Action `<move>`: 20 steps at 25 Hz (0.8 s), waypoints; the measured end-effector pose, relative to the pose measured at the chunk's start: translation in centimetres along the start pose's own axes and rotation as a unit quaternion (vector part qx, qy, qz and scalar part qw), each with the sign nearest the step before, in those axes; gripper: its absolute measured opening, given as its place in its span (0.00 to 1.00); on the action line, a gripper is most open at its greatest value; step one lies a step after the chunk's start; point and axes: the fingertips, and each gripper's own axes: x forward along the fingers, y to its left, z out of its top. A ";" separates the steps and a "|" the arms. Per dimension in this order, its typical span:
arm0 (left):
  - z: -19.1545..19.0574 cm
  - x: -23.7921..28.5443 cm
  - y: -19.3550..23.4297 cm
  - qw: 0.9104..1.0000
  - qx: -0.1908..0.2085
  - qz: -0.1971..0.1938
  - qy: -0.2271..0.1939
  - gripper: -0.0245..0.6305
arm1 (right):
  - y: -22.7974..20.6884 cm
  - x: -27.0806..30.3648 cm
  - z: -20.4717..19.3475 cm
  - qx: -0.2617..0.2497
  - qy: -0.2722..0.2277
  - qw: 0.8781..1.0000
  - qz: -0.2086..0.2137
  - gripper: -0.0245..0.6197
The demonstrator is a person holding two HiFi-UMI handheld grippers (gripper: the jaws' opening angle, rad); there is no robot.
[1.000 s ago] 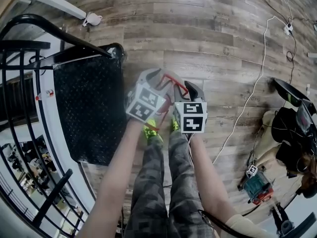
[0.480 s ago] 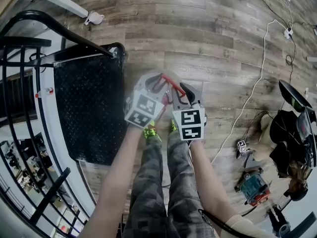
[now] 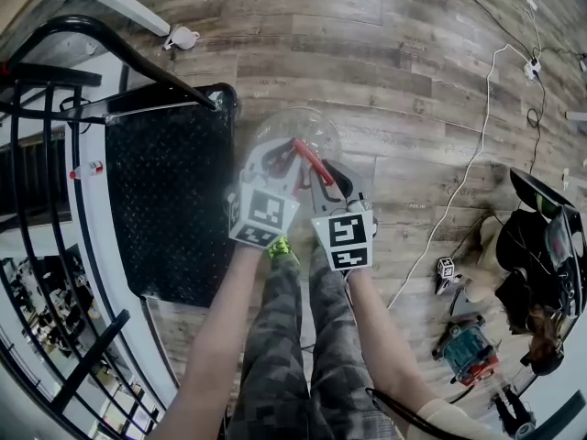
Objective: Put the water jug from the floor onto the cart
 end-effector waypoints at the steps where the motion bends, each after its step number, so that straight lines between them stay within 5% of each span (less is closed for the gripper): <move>1: 0.4 -0.2 0.3 1.000 -0.001 0.006 -0.005 0.11 | 0.0 -0.1 0.6 -0.006 -0.004 1.000 0.001 0.15; 12: 7.8 -4.0 2.6 0.997 -0.002 0.045 -0.056 0.10 | -0.2 -3.6 8.5 -0.030 -0.056 0.998 0.005 0.15; 20: 9.9 -7.8 2.9 0.996 -0.028 0.079 -0.039 0.10 | 1.6 -6.1 11.5 -0.049 -0.063 0.996 0.040 0.15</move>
